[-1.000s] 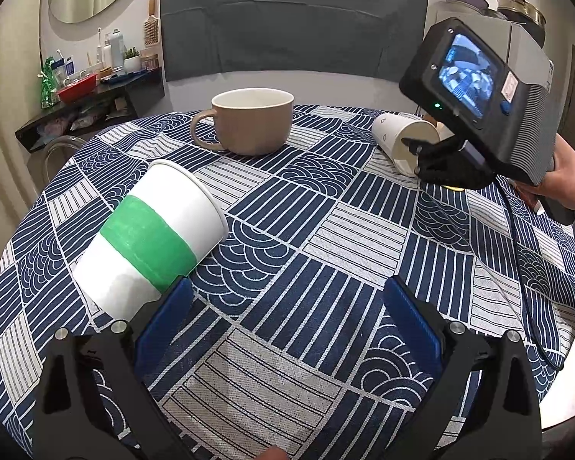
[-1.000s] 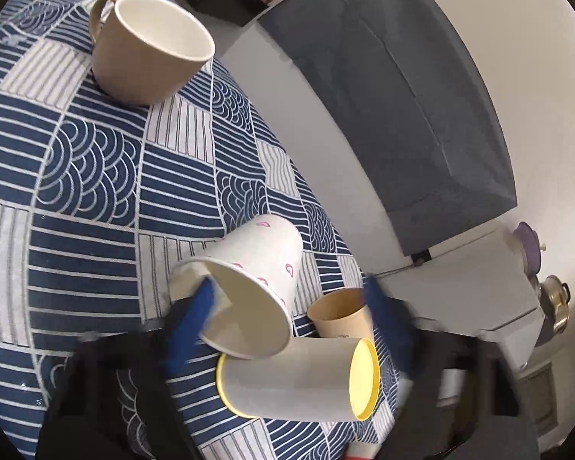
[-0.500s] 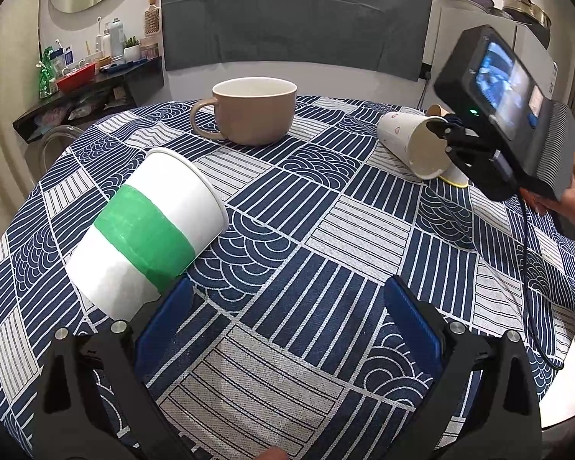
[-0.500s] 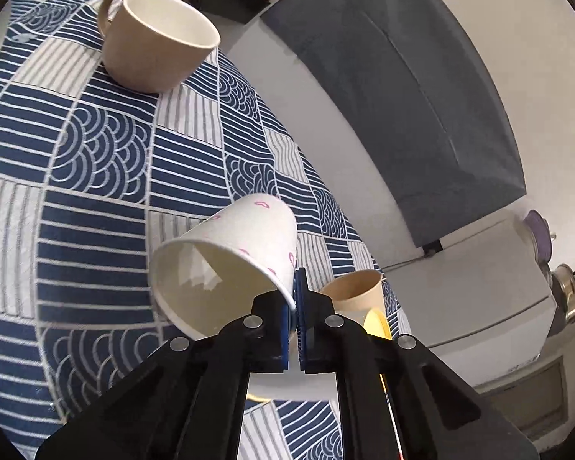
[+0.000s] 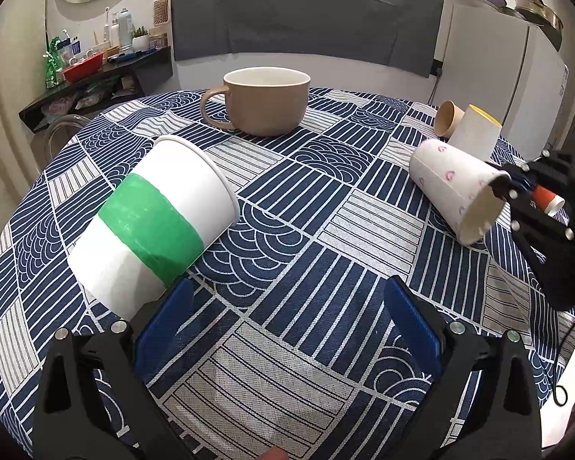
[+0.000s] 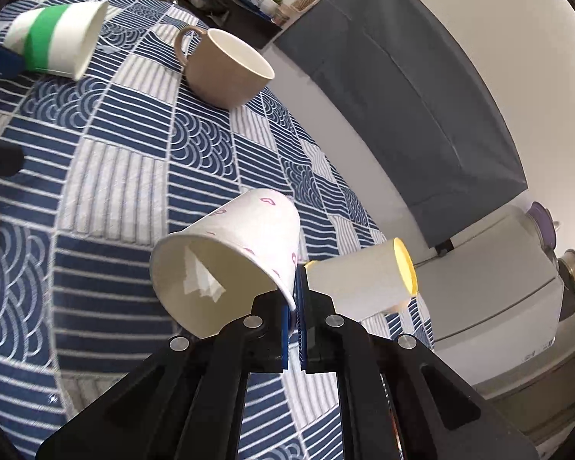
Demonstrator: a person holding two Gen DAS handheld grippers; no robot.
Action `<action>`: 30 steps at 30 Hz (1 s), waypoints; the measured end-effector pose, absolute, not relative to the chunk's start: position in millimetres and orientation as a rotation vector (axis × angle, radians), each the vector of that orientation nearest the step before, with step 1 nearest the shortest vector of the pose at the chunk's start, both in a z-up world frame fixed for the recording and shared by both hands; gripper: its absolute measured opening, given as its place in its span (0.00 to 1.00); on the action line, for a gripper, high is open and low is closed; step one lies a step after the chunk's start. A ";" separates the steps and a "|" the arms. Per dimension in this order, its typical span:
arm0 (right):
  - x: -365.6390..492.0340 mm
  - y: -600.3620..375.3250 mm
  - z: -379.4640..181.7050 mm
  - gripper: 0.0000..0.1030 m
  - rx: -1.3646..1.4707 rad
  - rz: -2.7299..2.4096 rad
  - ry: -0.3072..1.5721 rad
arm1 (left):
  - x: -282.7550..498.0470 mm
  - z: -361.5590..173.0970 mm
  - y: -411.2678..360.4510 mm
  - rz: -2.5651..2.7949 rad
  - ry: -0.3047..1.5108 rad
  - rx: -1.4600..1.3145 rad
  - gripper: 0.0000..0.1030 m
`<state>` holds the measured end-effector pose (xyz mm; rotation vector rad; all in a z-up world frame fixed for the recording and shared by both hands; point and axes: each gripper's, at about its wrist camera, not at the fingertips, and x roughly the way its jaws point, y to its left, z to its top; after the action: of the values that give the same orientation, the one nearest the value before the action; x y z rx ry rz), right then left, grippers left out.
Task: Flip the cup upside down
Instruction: 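Lift the pink-heart cup with the right gripper and rotate it rim-down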
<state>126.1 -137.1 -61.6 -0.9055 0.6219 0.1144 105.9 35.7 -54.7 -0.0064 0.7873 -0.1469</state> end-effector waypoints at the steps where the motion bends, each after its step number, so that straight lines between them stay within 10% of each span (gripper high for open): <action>1: 121.8 -138.3 -61.7 0.04 -0.899 0.118 0.622 | 106.0 -54.8 34.7 -0.146 0.788 0.001 0.95; 10: 93.8 -147.1 -65.2 0.06 -0.856 0.131 0.611 | 102.4 -53.5 18.1 -0.154 0.773 0.098 0.95; 12: 86.7 -148.5 -66.6 0.15 -0.860 0.136 0.603 | 102.2 -54.1 15.9 -0.158 0.775 0.111 0.95; 14: 76.4 -152.2 -66.2 0.55 -0.855 0.137 0.577 | 104.2 -55.9 13.6 -0.133 0.787 0.129 0.95; 16: 64.6 -157.2 -65.2 0.67 -0.847 0.143 0.554 | 107.4 -57.6 11.9 -0.111 0.803 0.138 0.95; 30: 58.6 -252.1 -46.4 0.87 -0.423 0.145 0.619 | 145.1 4.4 -20.4 -0.258 0.900 -0.023 0.95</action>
<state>58.6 -252.1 -46.4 -0.4230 0.6187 0.1448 145.1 -20.4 4.4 -0.0234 0.8995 -0.2583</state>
